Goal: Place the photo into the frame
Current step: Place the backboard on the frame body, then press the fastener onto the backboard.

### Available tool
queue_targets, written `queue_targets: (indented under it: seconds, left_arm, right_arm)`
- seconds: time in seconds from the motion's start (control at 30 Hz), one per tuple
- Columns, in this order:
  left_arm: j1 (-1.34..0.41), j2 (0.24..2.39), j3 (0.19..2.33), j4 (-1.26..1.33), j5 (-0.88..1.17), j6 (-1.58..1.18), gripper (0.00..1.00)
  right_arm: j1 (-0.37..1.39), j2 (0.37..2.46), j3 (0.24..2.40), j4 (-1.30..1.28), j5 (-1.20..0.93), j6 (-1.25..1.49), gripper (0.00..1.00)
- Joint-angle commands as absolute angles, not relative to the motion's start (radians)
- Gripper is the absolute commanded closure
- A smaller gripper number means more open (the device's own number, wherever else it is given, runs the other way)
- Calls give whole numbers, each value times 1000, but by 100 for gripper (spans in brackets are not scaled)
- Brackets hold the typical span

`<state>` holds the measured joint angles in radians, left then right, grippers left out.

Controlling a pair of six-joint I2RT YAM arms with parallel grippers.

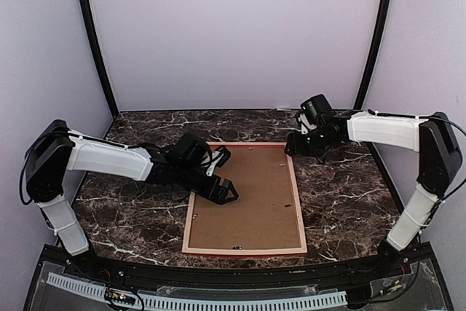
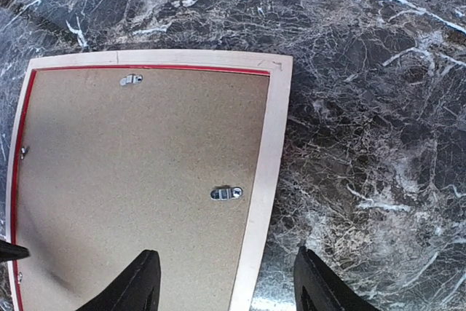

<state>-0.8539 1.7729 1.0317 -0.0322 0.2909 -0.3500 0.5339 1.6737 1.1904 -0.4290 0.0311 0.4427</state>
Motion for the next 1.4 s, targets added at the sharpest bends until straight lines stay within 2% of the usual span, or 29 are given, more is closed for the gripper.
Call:
queue_targets:
  seconds: [0.0, 0.1, 0.33, 0.63, 0.8, 1.0, 1.17, 1.37]
  left_arm:
    - [-842, 1591, 990, -56, 59, -311, 5]
    - [-820, 1540, 994, -108, -27, -304, 3]
    - [-713, 1486, 1041, -232, -48, -288, 1]
    - [-666, 1531, 1109, -324, -169, -270, 1]
    - [-659, 1545, 1114, -325, -193, -279, 1]
    - [-639, 1603, 1123, -317, -186, -293, 1]
    - [-624, 1685, 1163, -333, -170, -288, 1]
    - [-622, 1785, 1240, -344, -130, -256, 1]
  right_arm:
    - [532, 1710, 1153, -414, 28, 423, 37]
    - [531, 1727, 1139, -405, 10, 422, 37]
    - [534, 1771, 1119, -380, -36, 428, 42]
    - [534, 1816, 1103, -361, -31, 434, 60]
    - [534, 1819, 1083, -352, -43, 441, 66]
    - [537, 1821, 1049, -326, -66, 458, 73]
    - [538, 1818, 1039, -320, -65, 459, 82]
    - [538, 1822, 1038, -315, -59, 450, 87]
